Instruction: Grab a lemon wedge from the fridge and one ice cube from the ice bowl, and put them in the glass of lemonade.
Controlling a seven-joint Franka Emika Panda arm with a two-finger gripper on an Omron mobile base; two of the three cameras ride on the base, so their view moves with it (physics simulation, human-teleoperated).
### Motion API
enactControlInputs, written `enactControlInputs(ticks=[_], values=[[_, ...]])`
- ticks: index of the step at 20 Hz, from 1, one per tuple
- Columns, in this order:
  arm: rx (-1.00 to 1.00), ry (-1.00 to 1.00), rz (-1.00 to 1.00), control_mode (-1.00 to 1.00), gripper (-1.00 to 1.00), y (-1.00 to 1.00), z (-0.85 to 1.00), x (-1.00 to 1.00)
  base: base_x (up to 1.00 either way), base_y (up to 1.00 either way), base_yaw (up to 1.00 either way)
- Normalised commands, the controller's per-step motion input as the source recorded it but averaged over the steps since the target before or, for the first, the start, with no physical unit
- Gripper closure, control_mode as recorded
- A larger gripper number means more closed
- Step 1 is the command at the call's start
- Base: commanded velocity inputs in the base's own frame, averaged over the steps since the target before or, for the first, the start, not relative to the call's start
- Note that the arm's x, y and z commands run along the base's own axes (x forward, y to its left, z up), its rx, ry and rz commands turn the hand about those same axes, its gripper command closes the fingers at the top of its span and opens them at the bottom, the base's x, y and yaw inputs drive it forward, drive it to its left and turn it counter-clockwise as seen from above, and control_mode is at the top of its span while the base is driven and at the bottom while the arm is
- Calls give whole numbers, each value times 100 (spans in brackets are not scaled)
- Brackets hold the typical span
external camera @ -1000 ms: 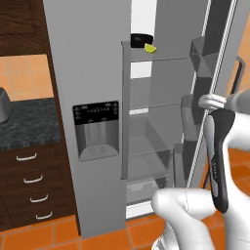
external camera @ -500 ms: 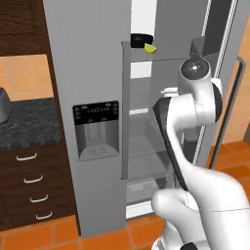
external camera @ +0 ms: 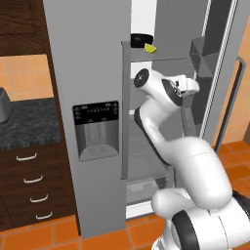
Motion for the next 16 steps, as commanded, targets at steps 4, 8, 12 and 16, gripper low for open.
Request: enactControlInputs(ticks=[4, 8, 12, 16], values=[[-11, 16, -14, -100, -100, -36, -11, 34, 0, 0, 0], [-7, 18, -13, -100, -100, -63, -19, 28, 0, 0, 0], [-5, 14, -12, -100, -100, -73, -17, 14, 0, 0, 0], [-3, 8, -12, -100, -100, -74, -9, 0, 0, 0, 0]])
